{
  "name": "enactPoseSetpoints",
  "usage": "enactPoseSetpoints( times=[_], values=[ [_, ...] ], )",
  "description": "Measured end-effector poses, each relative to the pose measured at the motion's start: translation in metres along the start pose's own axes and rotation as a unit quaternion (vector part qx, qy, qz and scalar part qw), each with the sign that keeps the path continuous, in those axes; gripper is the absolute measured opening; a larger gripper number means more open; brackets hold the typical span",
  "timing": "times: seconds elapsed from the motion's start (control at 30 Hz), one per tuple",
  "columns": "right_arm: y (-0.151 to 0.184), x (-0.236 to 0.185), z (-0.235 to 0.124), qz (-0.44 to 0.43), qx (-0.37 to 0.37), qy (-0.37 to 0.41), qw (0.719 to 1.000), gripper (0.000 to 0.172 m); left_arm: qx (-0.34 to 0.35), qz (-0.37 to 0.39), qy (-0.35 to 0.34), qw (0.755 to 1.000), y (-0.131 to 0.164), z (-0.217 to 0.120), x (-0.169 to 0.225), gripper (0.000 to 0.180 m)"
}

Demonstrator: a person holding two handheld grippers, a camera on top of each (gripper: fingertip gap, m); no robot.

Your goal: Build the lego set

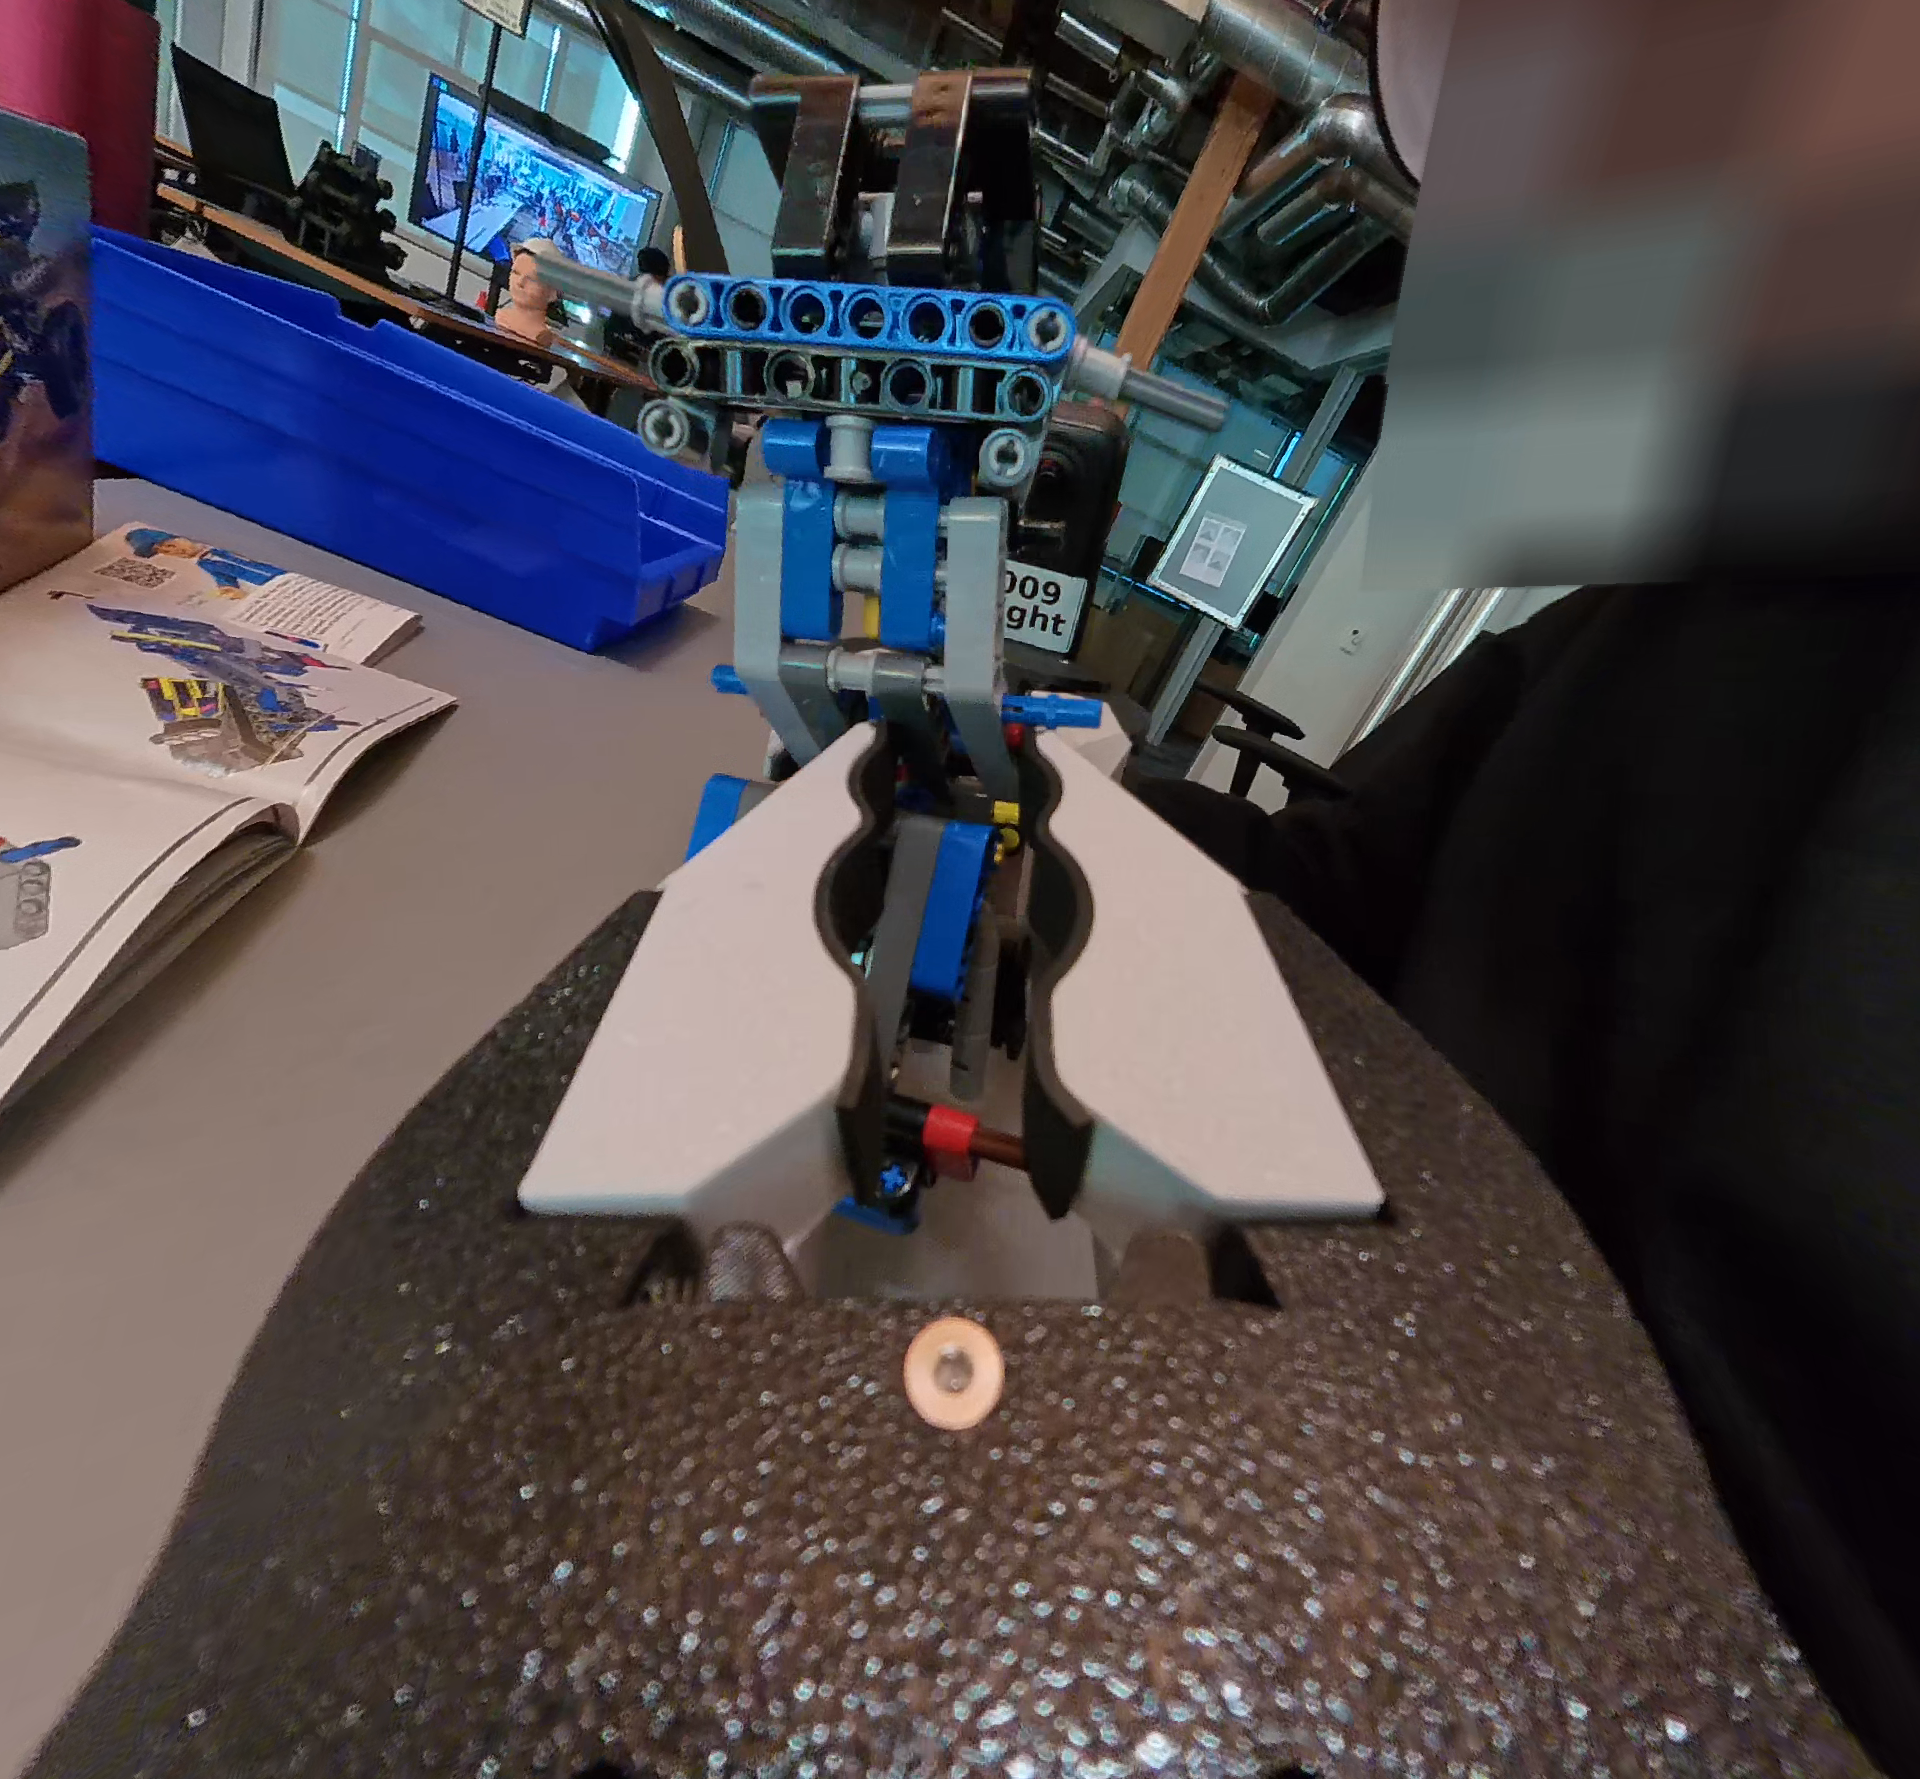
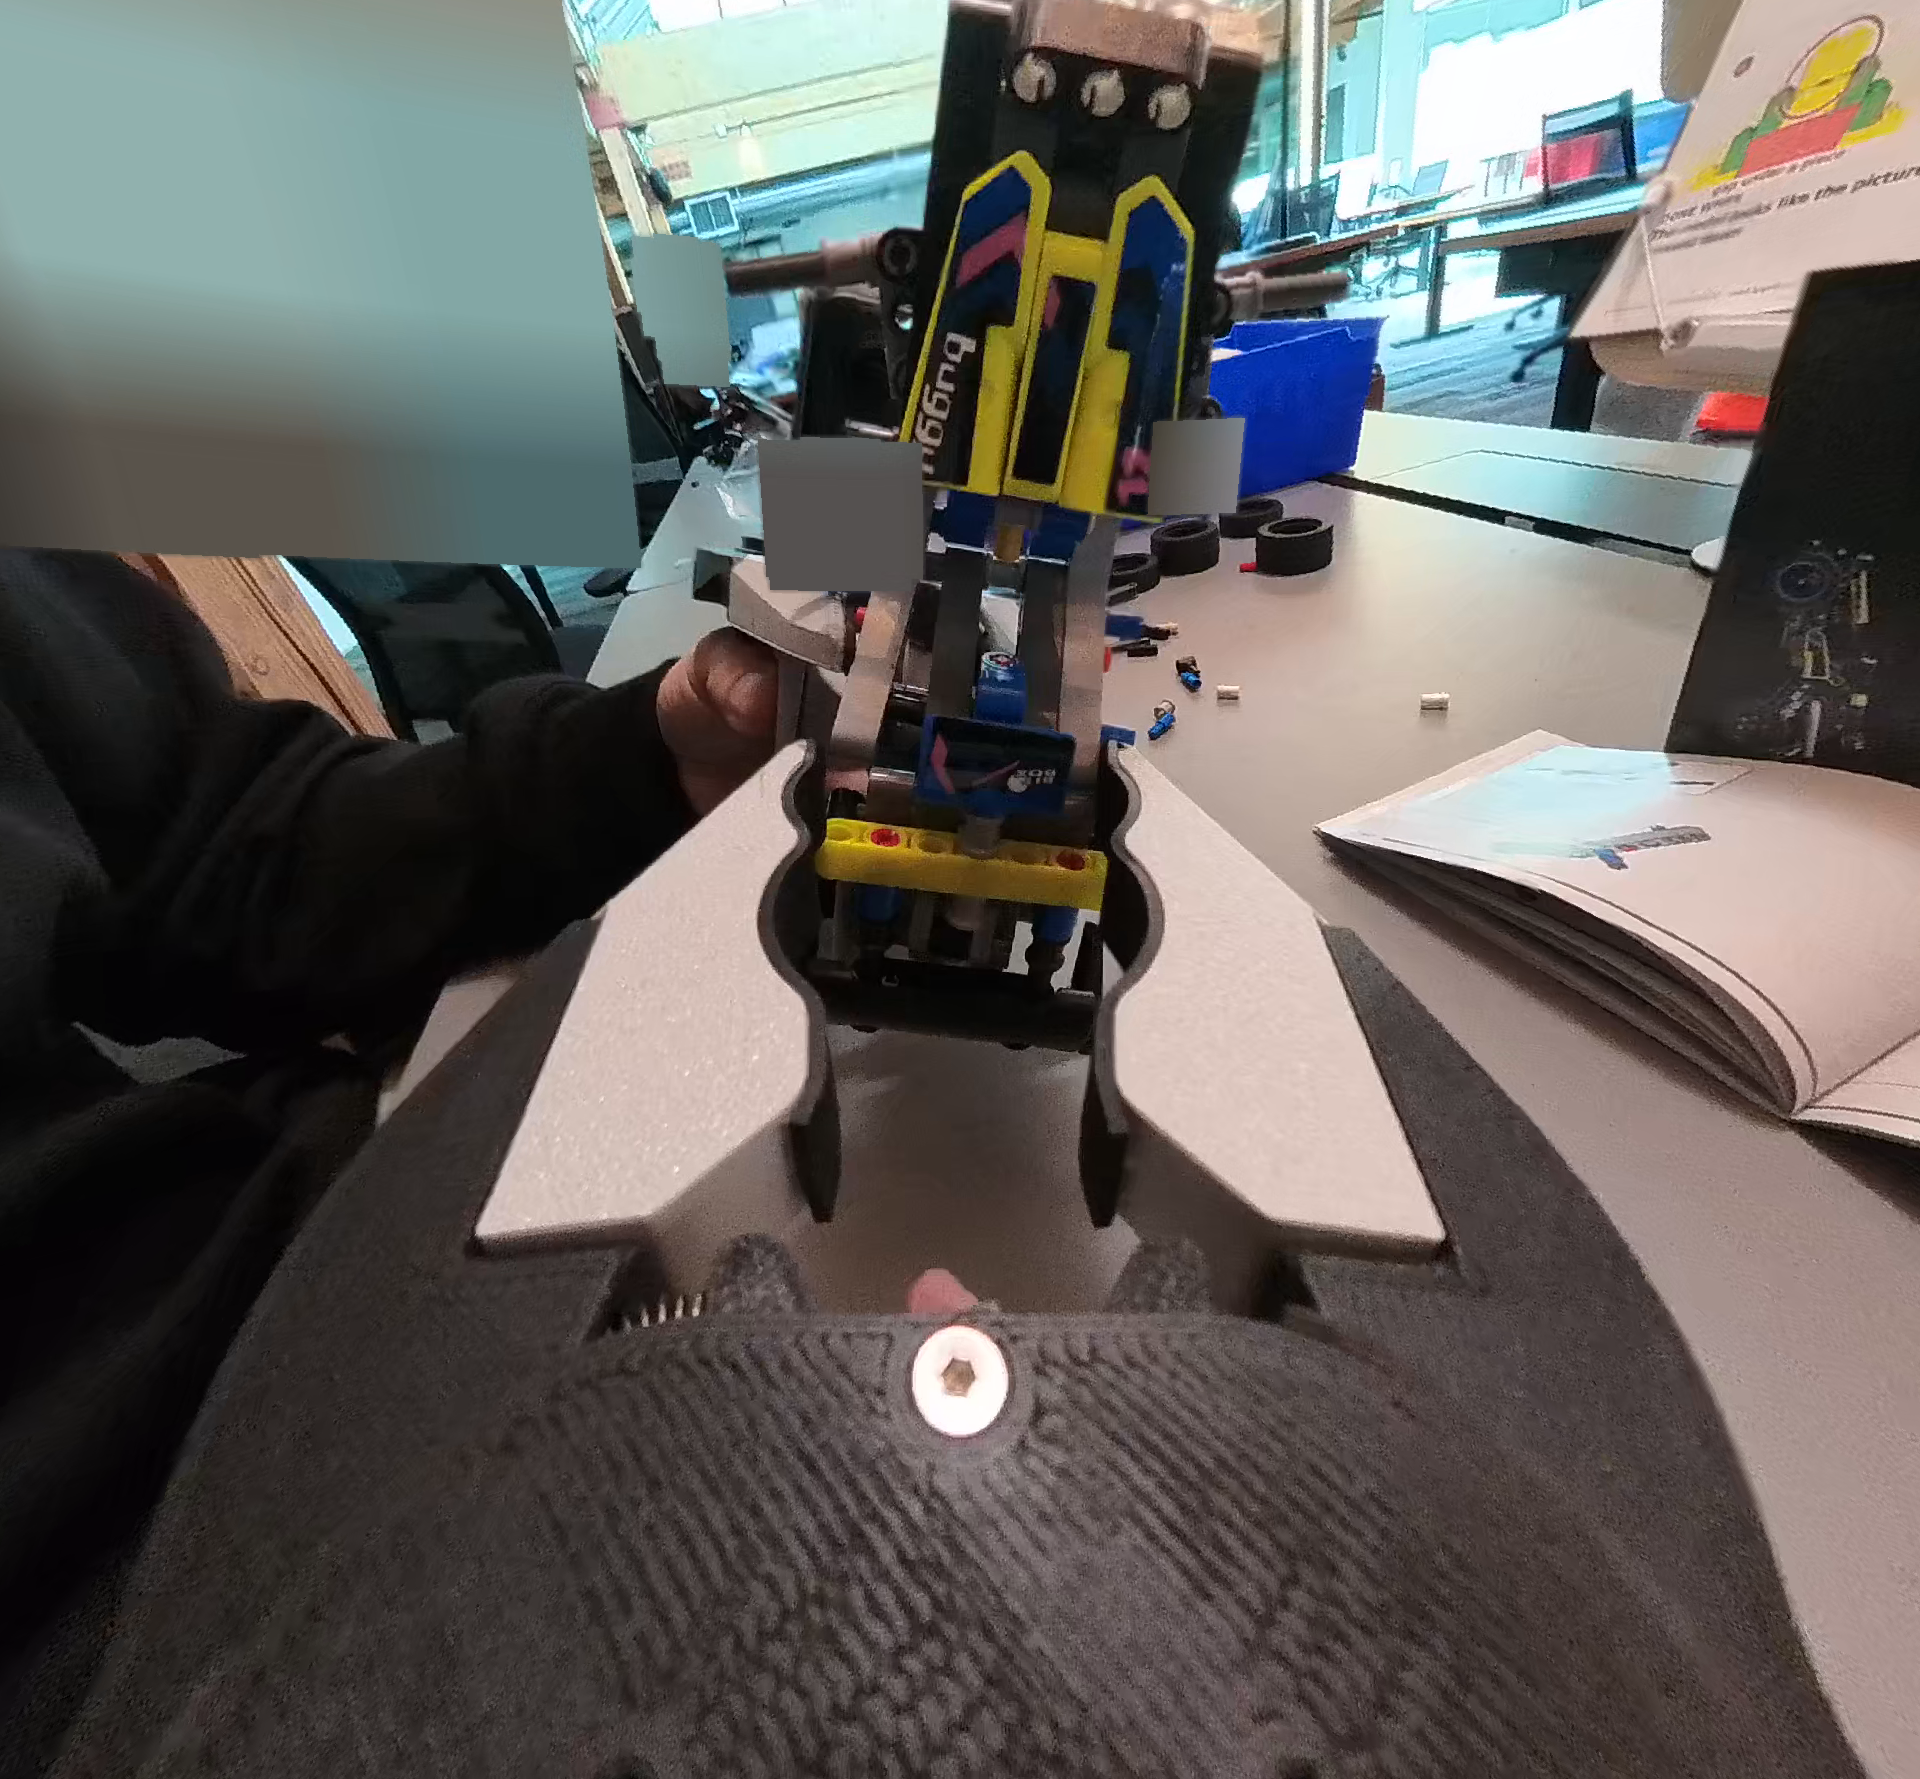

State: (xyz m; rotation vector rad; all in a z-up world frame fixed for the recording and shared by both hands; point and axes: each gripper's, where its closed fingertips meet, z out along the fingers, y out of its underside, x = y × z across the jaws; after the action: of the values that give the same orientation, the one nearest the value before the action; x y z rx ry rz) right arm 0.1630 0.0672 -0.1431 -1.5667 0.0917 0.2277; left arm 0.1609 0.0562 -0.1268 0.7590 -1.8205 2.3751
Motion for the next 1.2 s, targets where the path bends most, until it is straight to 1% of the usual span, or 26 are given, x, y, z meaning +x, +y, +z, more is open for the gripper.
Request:
enactPoseSetpoints(
  times=[0.13,0.2,0.27,0.33,0.7,0.87,1.1,1.2],
  values=[
    [-0.001,0.002,-0.002,-0.034,-0.025,0.023,0.999,0.051,-0.003,0.019,-0.005,1.0,0.0,0.002,0.002,0.02],
    [-0.001,-0.002,-0.001,-0.022,-0.025,0.013,0.999,0.053,-0.007,0.048,-0.006,0.999,0.0,0.001,0.004,0.02],
    [-0.002,-0.004,-0.001,-0.016,-0.024,0.007,1.0,0.049,-0.008,0.077,-0.004,0.997,-0.001,0.001,0.008,0.02],
    [-0.005,-0.009,-0.001,-0.016,-0.016,-0.006,1.0,0.048,-0.006,0.091,0.002,0.996,-0.003,0.0,0.012,0.02],
    [-0.016,-0.021,0.003,-0.061,-0.004,0.005,0.998,0.049,0.011,0.127,0.026,0.991,-0.01,-0.004,0.027,0.02],
    [-0.022,-0.023,0.005,-0.07,0.01,0.02,0.997,0.049,0.032,0.122,0.044,0.991,-0.014,-0.007,0.032,0.02],
    [-0.022,-0.024,0.007,-0.057,0.016,0.021,0.998,0.049,0.027,0.126,0.045,0.991,-0.013,-0.007,0.032,0.021],
    [-0.021,-0.023,0.007,-0.048,0.016,0.018,0.999,0.049,0.018,0.148,0.029,0.988,-0.012,-0.006,0.03,0.021]
  ],
)
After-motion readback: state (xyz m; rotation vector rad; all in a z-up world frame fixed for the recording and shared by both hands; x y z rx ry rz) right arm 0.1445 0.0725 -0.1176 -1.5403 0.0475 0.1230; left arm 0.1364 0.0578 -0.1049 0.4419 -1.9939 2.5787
